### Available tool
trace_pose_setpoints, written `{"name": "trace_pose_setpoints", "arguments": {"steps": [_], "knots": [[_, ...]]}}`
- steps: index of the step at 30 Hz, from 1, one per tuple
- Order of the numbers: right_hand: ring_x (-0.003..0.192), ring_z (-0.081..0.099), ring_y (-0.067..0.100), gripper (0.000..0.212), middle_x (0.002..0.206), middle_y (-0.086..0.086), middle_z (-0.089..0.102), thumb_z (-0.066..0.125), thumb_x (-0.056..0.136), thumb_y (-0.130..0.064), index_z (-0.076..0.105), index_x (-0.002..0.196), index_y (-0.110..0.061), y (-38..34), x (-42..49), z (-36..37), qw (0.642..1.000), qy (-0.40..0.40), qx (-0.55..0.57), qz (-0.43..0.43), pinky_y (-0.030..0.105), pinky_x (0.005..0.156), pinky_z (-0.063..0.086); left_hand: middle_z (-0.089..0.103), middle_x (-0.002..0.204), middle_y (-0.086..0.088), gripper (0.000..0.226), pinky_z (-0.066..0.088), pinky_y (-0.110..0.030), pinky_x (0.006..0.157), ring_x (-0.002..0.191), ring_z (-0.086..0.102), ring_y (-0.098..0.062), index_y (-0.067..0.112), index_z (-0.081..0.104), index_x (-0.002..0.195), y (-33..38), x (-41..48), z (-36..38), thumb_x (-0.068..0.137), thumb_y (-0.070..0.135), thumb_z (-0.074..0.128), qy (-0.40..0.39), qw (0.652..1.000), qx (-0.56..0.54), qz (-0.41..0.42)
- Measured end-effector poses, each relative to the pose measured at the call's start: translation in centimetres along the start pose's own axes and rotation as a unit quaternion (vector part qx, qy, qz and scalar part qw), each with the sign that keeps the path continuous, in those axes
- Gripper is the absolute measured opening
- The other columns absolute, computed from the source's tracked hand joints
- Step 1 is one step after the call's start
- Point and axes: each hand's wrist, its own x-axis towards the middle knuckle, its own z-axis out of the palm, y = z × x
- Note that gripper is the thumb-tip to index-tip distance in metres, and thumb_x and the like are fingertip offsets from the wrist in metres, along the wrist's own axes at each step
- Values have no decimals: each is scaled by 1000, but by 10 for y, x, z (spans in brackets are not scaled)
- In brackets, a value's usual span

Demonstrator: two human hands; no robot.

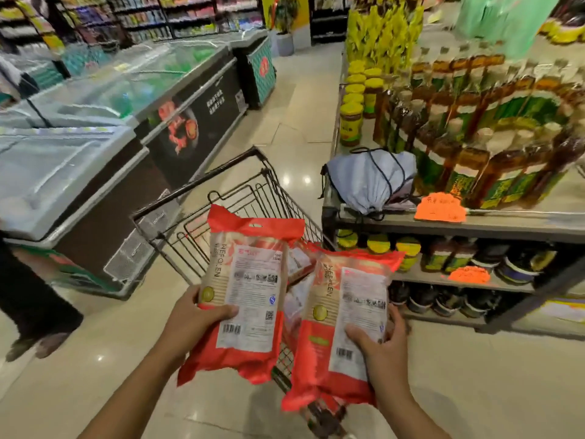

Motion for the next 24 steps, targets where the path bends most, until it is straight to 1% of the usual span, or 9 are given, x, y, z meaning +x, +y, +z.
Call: {"name": "trace_pose_setpoints", "arguments": {"steps": [5, 7, 9, 11, 14, 17, 20, 23, 24], "knots": [[116, 63, 22, 95, 140, 4, 54, 88, 75, -16, 32, 151, -24, 38, 33, 31, 990, 120, 22, 73, 47, 102, 51, 78, 69, 8, 34, 53, -17, 46, 57, 74, -7, 15, 66, 97, 12, 133, 19, 73, 3, 85, -95, 991, 94, -18], [100, 67, 2, 83, 131, 3, 59, 85, 76, -5, 39, 142, -23, 59, 47, 44, 978, 186, 29, 86, 29, 89, 57, 78, 69, 10, 35, 55, -21, 50, 60, 75, -10, 14, 67, 101, 13, 189, 32, 73, 5, 86, -144, 979, 143, -25], [86, 64, -12, 81, 120, -7, 62, 85, 74, 1, 41, 133, -33, 75, 58, 61, 964, 245, 32, 99, 18, 78, 56, 81, 80, -2, 51, 60, -32, 60, 70, 78, -21, 13, 68, 107, 7, 249, 44, 63, 16, 93, -197, 963, 177, -45], [90, 62, -6, 82, 118, -10, 62, 86, 72, 0, 42, 132, -35, 95, 66, 79, 946, 299, 22, 124, 24, 82, 53, 81, 83, -6, 70, 62, -36, 63, 72, 78, -27, 11, 69, 110, -1, 306, 59, 49, 29, 96, -239, 945, 217, -53], [107, 63, 20, 83, 129, -3, 58, 87, 72, -3, 46, 141, -28, 128, 81, 100, 924, 348, -15, 159, 36, 87, 51, 79, 72, -4, 58, 59, -32, 58, 65, 76, -27, 6, 71, 107, -24, 378, 81, 56, 20, 95, -288, 917, 268, -65], [105, 69, 36, 75, 119, 9, 69, 92, 63, -14, 55, 127, -28, 186, 103, 101, 908, 371, -35, 191, 51, 81, 58, 81, 89, -12, 75, 63, -44, 72, 77, 78, -34, 12, 69, 110, -51, 437, 94, 43, 34, 96, -319, 897, 291, -93], [100, 69, 34, 77, 116, 10, 67, 92, 56, -36, 45, 117, -35, 216, 119, 102, 886, 399, -78, 221, 56, 81, 59, 79, 90, -12, 69, 60, -36, 64, 73, 76, -29, 5, 68, 114, -79, 484, 108, 56, 27, 96, -310, 900, 290, -95], [89, 71, 28, 66, 105, 0, 67, 88, 67, -24, 41, 111, -38, 204, 134, 104, 869, 401, -144, 253, 53, 74, 62, 79, 94, -10, 74, 61, -39, 67, 76, 77, -28, 5, 66, 119, -89, 501, 116, 58, 37, 93, -311, 901, 296, -66], [87, 71, 27, 65, 102, -3, 67, 88, 65, -29, 41, 108, -35, 204, 138, 102, 870, 388, -161, 257, 51, 72, 62, 78, 98, -7, 75, 61, -39, 69, 79, 76, -27, 6, 64, 120, -85, 498, 117, 58, 41, 91, -319, 894, 312, -35]]}}
